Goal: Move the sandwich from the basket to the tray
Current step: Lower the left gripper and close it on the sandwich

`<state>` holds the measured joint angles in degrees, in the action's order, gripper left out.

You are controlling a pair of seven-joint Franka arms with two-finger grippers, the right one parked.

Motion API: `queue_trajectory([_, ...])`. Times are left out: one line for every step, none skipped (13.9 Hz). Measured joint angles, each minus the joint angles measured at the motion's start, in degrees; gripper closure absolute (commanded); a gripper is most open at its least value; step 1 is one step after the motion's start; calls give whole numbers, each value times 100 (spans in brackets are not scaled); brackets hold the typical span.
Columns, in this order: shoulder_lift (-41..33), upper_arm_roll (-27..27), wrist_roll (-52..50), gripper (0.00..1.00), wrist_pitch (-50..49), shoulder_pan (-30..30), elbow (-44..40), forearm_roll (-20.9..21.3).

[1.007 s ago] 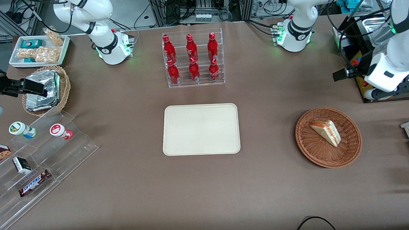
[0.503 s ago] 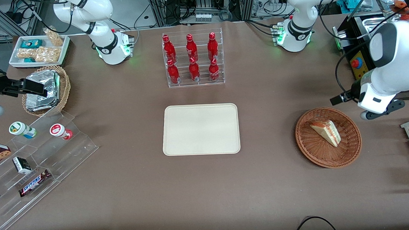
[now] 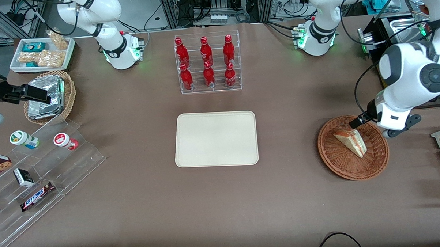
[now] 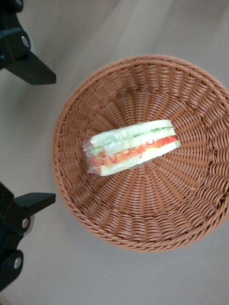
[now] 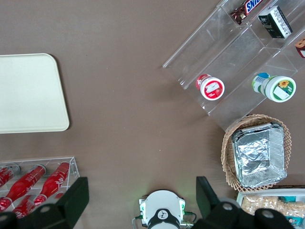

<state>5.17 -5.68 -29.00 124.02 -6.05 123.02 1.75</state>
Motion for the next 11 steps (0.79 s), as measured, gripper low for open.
queue_trajectory([100, 0, -37, 0, 206, 0, 56, 0])
queue_trajectory([208, 0, -67, 0, 390, 0, 90, 0])
queue_trajectory([310, 0, -91, 0, 519, 0, 104, 0])
queue_trajectory([408, 0, -125, 0, 623, 0, 106, 0])
queue_trajectory([499, 0, -168, 0, 735, 0, 108, 0])
queue_trajectory([585, 0, -206, 0, 836, 0, 109, 0])
queue_trajectory([669, 0, -255, 0, 931, 0, 114, 0])
queue_trajectory([738, 0, -309, 0, 989, 0, 117, 0])
queue_trajectory([800, 2, -349, 0, 1039, 0, 123, 0])
queue_trajectory([860, 14, -379, 0, 1124, 0, 134, 0])
queue_trajectory([928, 37, -399, 0, 1231, -1, 147, 0])
